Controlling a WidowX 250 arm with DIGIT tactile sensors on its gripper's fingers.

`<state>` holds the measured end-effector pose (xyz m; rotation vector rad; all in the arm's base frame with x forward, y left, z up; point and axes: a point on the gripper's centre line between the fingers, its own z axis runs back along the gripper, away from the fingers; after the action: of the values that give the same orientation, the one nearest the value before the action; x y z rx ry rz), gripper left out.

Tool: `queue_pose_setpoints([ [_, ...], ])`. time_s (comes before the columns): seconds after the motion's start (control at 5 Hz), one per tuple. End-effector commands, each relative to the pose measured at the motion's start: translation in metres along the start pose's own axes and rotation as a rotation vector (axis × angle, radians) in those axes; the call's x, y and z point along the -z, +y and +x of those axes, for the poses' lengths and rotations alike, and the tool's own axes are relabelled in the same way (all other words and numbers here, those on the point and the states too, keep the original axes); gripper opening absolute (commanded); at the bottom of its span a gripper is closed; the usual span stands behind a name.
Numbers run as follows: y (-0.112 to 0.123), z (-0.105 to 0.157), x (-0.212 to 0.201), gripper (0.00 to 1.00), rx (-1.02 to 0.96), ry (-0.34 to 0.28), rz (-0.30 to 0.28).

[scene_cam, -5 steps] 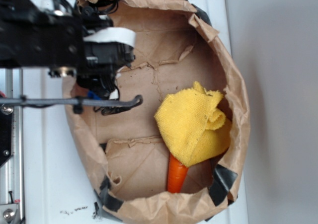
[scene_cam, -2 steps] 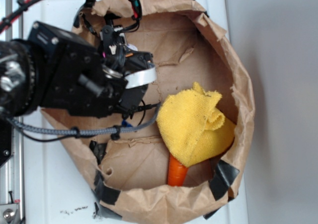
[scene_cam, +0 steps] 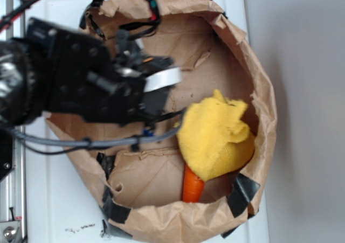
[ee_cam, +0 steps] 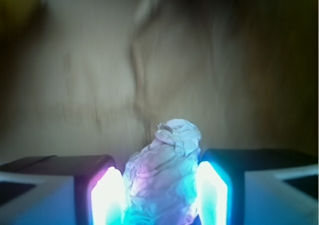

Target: Grab the white paper.

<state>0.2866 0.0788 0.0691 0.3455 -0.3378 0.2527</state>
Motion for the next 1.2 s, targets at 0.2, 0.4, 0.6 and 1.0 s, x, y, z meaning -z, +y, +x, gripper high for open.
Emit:
queue_pose_setpoints([
  [0.2, 0.011, 0.045, -0.096, 0.0, -0.052, 0.005, -0.2],
  [0.4, 0.015, 0.047, -0.107, 0.0, -0.045, 0.018, -0.233],
  [0.6, 0.016, 0.046, -0.106, 0.0, -0.039, 0.022, -0.236],
  [1.0, 0.0, 0.044, -0.131, 0.0, -0.013, 0.02, -0.346],
])
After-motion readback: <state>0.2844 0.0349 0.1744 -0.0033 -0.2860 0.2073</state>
